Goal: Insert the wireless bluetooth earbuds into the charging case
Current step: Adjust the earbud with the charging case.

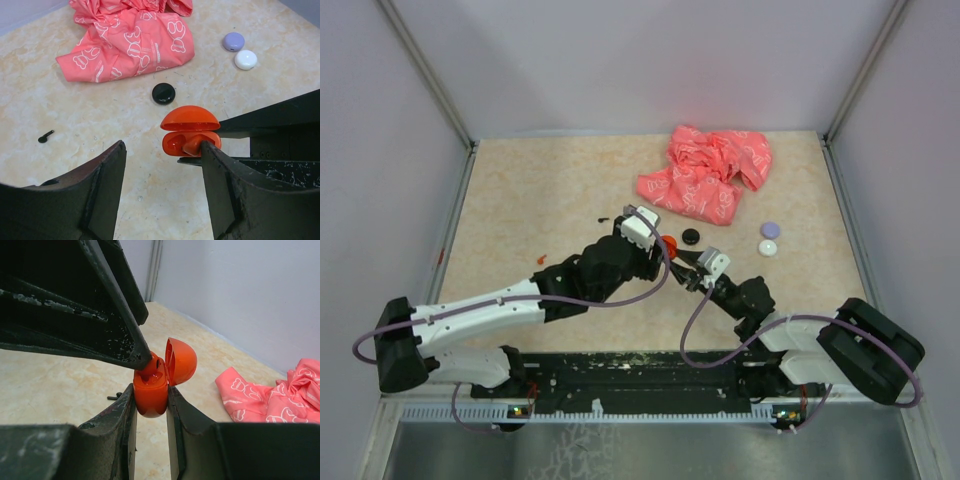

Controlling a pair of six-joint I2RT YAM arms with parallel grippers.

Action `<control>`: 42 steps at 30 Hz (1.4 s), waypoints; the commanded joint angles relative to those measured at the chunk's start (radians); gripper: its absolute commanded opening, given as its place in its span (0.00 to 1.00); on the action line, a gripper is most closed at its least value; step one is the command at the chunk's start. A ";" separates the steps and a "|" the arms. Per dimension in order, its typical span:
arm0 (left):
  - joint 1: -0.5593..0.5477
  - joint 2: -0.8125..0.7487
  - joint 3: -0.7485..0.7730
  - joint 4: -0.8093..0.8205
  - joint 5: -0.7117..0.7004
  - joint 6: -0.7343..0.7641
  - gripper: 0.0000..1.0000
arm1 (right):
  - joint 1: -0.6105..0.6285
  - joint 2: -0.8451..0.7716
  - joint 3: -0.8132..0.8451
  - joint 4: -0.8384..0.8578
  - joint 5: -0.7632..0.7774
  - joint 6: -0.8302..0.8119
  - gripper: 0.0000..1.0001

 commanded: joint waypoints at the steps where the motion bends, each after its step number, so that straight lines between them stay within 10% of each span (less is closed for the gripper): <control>1: 0.008 0.001 0.040 -0.012 0.015 -0.027 0.67 | 0.006 -0.019 -0.002 0.045 -0.013 0.017 0.00; 42: 0.019 -0.009 0.047 -0.208 -0.042 -0.178 0.77 | 0.005 -0.030 -0.028 0.092 0.040 0.031 0.00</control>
